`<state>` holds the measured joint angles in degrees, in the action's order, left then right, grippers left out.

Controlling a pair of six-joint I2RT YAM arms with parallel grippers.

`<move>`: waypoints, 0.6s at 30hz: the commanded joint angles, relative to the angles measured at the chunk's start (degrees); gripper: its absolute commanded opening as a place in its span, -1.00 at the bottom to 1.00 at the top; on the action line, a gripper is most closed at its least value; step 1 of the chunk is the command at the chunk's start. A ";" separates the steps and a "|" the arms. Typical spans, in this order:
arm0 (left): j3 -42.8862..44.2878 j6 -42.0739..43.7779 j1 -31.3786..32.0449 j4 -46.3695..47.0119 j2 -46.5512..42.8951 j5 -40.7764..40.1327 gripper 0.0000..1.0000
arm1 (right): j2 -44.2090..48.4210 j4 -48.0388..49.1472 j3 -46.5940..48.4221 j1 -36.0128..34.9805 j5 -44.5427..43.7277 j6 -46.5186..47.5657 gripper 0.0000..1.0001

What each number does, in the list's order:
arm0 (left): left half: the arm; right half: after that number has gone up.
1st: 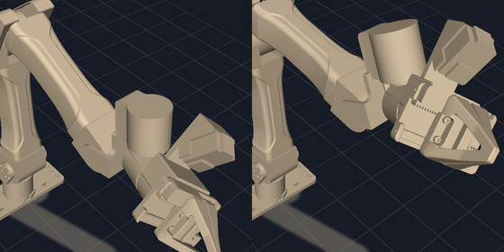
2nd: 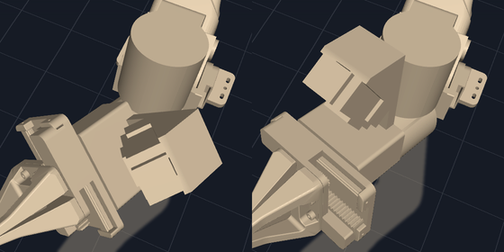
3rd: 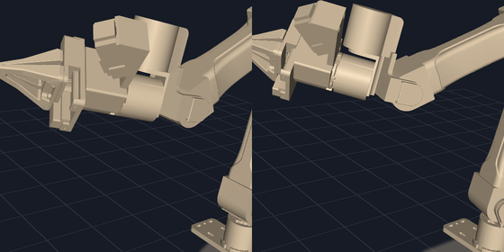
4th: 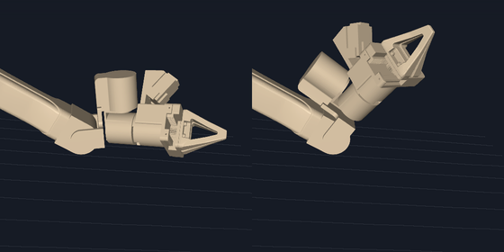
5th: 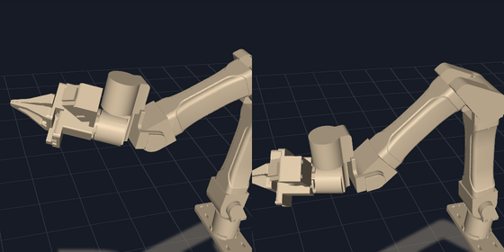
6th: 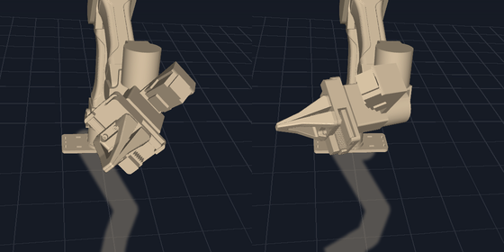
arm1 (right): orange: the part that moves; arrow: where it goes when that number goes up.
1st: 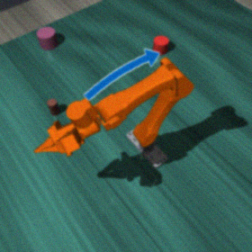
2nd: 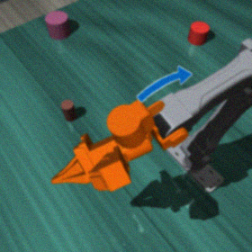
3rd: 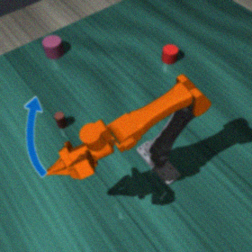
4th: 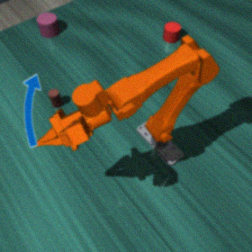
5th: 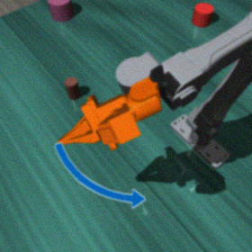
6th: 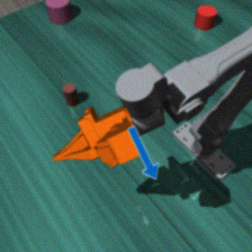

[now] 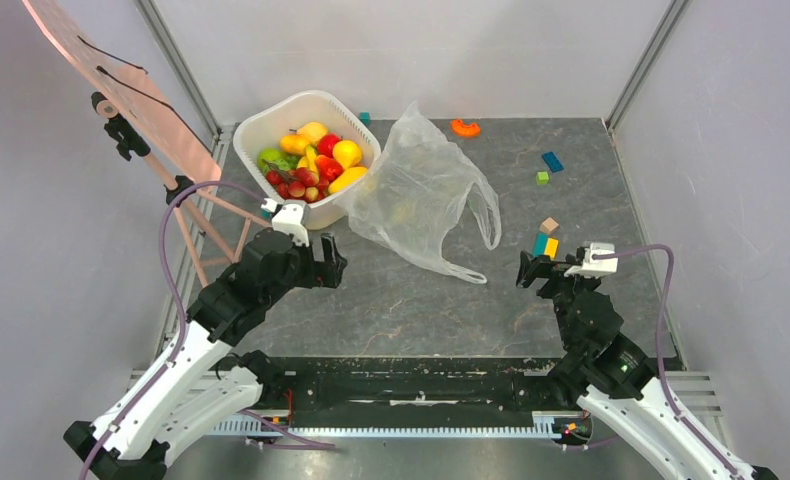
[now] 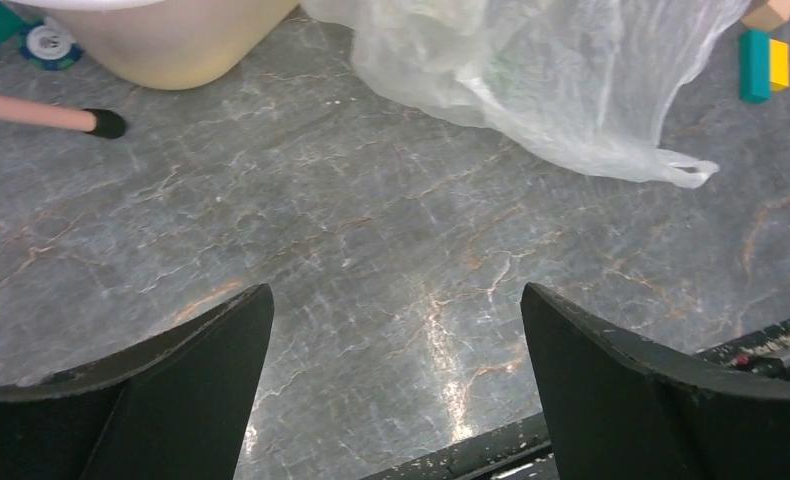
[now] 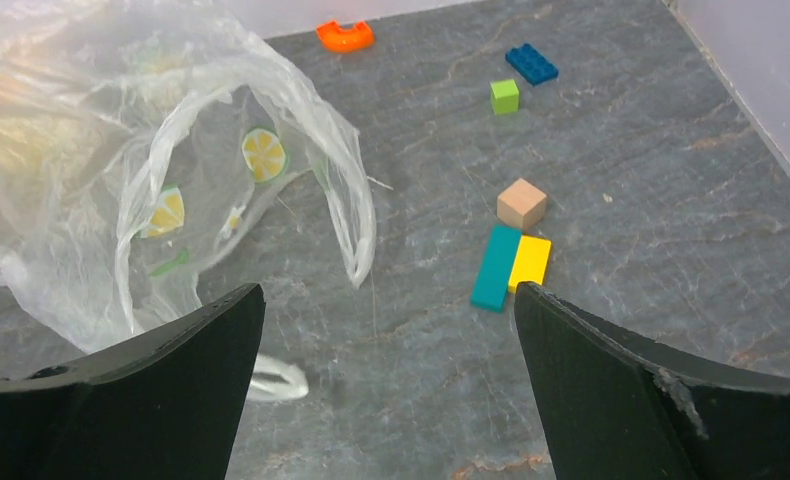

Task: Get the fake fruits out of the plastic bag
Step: Reset both arms

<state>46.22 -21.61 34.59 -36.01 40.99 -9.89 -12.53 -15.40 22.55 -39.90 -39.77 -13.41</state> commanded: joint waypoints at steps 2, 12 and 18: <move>0.80 -1.04 -0.05 -2.17 -1.29 -5.82 0.99 | 1.76 -1.35 -2.25 -0.09 -0.36 -2.61 0.96; -0.55 -0.22 -0.05 -2.49 -5.26 -5.40 0.99 | 2.25 -2.77 -3.17 -0.07 -0.70 -3.90 0.96; -0.73 -0.88 -0.04 -2.83 -5.97 -6.48 0.99 | 1.83 -3.13 -3.43 -0.07 -1.26 -4.04 0.96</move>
